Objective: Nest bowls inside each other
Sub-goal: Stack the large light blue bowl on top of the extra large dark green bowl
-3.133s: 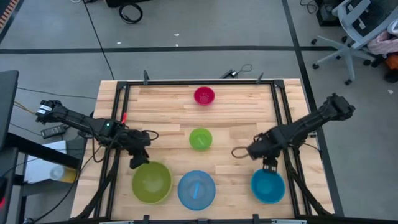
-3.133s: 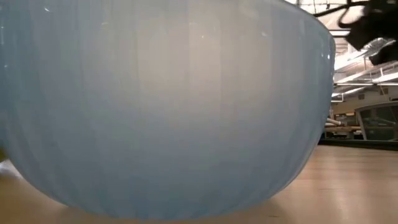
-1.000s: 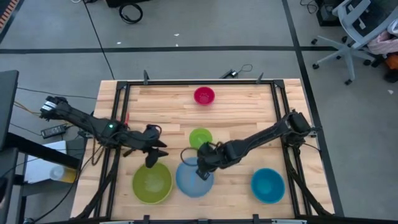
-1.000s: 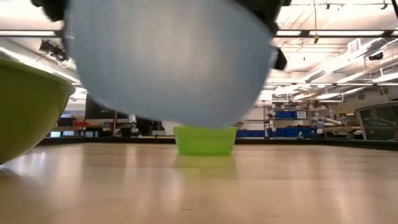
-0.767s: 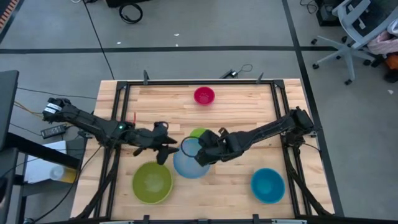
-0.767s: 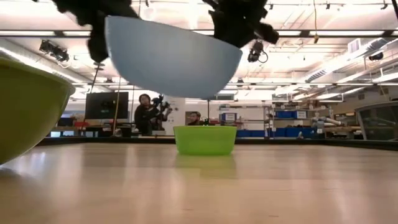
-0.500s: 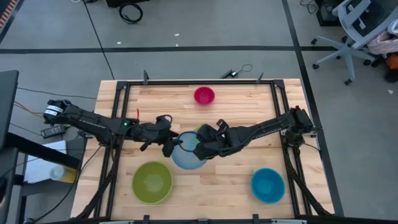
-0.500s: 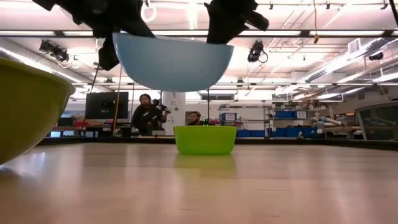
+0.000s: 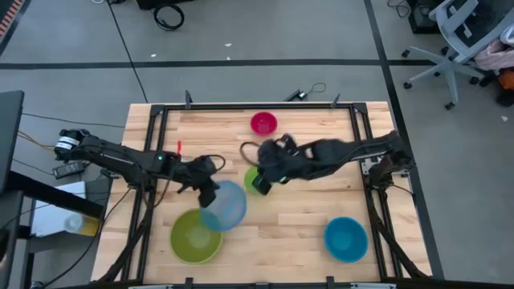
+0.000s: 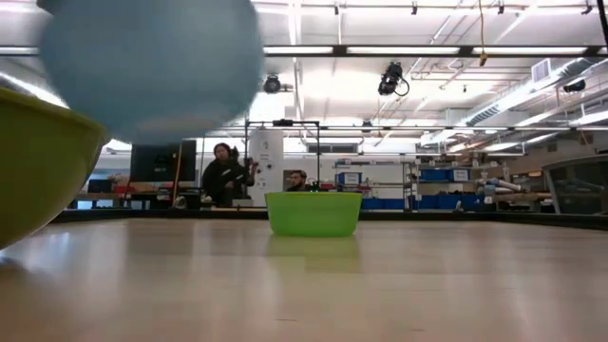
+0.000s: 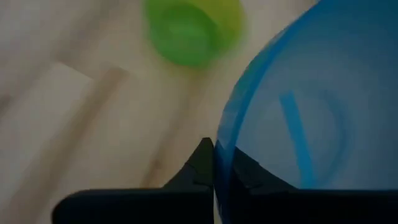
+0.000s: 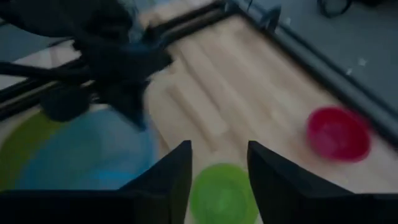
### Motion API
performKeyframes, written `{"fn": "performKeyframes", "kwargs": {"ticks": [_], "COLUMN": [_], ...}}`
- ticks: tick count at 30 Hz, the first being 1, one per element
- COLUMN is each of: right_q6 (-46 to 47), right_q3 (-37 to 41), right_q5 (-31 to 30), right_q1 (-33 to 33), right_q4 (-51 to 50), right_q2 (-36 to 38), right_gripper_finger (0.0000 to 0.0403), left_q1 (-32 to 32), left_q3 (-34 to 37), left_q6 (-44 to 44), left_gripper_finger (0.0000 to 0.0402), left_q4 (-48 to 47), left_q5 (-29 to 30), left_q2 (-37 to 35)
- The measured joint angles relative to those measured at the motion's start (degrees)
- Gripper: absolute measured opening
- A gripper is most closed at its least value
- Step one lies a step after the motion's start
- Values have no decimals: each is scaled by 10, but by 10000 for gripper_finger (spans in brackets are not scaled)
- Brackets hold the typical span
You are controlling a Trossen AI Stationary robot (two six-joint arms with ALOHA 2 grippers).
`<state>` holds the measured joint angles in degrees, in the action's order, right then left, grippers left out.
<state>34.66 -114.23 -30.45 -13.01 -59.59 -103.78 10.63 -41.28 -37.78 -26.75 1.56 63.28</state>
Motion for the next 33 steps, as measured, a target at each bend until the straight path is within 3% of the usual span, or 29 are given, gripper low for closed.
{"fn": "performKeyframes", "kwargs": {"ticks": [4,10,15,21,33], "right_q6": [-8,26,33,77,122], "right_q3": [-1,-1,27,78,153], "right_q5": [-39,-46,-28,13,107], "right_q1": [12,32,25,13,-19], "right_q4": [-38,-117,-116,-113,-153], "right_q2": [28,28,17,17,21], "right_gripper_finger": [179,179,178,179,178], "left_q1": [52,136,215,238,236], "left_q3": [-7,-43,-24,-16,-51], "left_q6": [7,-20,-84,-169,-216], "left_gripper_finger": [11,11,11,20,172], "left_q4": [-49,-114,-162,-139,-166], "left_q5": [-74,-54,-13,17,6], "left_q2": [-28,-55,-4,52,41]}}
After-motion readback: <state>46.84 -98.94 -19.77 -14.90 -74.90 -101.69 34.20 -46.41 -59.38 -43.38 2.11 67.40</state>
